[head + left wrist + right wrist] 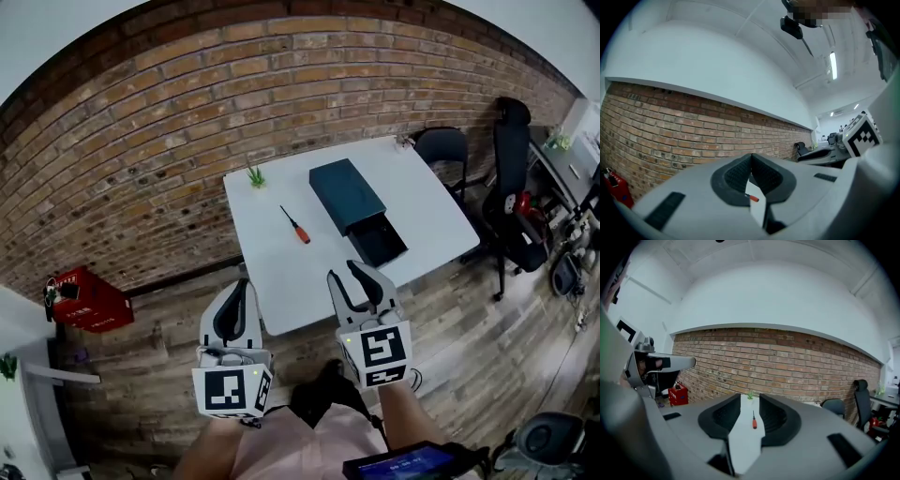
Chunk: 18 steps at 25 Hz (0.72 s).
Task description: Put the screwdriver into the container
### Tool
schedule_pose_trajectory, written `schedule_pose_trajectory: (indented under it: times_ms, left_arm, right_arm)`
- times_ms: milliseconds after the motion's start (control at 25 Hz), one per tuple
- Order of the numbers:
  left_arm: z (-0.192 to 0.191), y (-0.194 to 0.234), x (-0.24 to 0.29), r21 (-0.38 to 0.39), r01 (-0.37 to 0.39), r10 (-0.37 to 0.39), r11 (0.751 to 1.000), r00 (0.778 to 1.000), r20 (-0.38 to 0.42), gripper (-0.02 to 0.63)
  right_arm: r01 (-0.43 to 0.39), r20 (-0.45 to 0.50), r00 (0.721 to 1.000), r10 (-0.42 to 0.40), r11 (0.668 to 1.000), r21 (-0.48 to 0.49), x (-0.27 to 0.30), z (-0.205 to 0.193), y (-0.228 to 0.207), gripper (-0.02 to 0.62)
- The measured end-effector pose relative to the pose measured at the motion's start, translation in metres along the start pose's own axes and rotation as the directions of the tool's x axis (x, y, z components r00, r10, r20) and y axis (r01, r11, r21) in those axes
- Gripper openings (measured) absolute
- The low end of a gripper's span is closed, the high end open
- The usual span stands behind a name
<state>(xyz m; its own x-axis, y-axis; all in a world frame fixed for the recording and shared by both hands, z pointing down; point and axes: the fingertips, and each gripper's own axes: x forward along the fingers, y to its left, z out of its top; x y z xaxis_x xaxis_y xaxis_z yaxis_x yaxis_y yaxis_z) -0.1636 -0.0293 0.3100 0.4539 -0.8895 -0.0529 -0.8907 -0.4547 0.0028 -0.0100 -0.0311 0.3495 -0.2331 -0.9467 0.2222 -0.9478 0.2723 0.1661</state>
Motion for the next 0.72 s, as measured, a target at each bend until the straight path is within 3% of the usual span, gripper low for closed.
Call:
schedule_pose_trajectory:
  times_ms: [280,720]
  left_arm:
    - [-0.031,-0.003,0.045,-0.007,-0.016,0.015,1.000,0.997,-0.077,0.012]
    - [-0.039,-0.006,0.135,0.032,-0.103,0.106,0.994,0.988,-0.111,0.012]
  right_arm:
    - [-0.038,-0.058,0.997,0.041,0.998,0.041,0.040,-0.030,-0.025,0.127]
    - [-0.133,-0.055,0.989,0.138,0.987,0.096,0.119,-0.041,-0.085,0.124]
